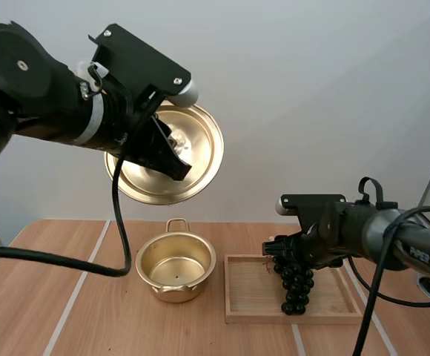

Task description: Open the lid, put the grape in the pot, and close it

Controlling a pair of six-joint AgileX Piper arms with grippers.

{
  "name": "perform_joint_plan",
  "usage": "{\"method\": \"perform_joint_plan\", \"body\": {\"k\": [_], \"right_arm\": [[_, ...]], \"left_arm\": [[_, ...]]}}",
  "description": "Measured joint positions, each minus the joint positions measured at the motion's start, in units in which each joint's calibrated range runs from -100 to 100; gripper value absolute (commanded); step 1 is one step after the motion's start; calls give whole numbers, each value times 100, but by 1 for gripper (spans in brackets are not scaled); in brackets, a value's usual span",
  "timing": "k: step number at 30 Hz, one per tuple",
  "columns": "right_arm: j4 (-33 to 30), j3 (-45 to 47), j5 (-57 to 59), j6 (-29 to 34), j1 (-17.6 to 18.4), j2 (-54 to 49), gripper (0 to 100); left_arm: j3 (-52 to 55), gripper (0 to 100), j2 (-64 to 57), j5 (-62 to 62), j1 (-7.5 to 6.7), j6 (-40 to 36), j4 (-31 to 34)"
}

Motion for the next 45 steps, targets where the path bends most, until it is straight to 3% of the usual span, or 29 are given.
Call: {"method": "perform_joint_plan", "body": {"k": [9,20,21,24,25,38,41,45], "right_arm": [[-277,-11,-662,9,0,1383,100],[-537,-68,-1077,23,0,2001,100],[-587,-68,-1122,23,0,2014,86],[-674,-68,-1160,23,0,2014,14],[-698,-68,-1160,23,0,2014,0],[-670,-308,-832,23,0,1323,0],[-128,-529,-814,23,0,498,0],[64,-818,-765,-78,140,-362,0]], "left_arm": [[-9,0,-356,129,0,0,0],[-9,0,-354,491,0,-62,0],[-9,0,-354,489,0,-66,0],[-9,0,-354,489,0,-74,0],[-28,0,-354,495,0,-74,0],[-1231,0,-748,598,0,-210,10],[-1649,0,-894,602,0,-422,10],[-2006,0,-1025,602,0,-563,10]]}}
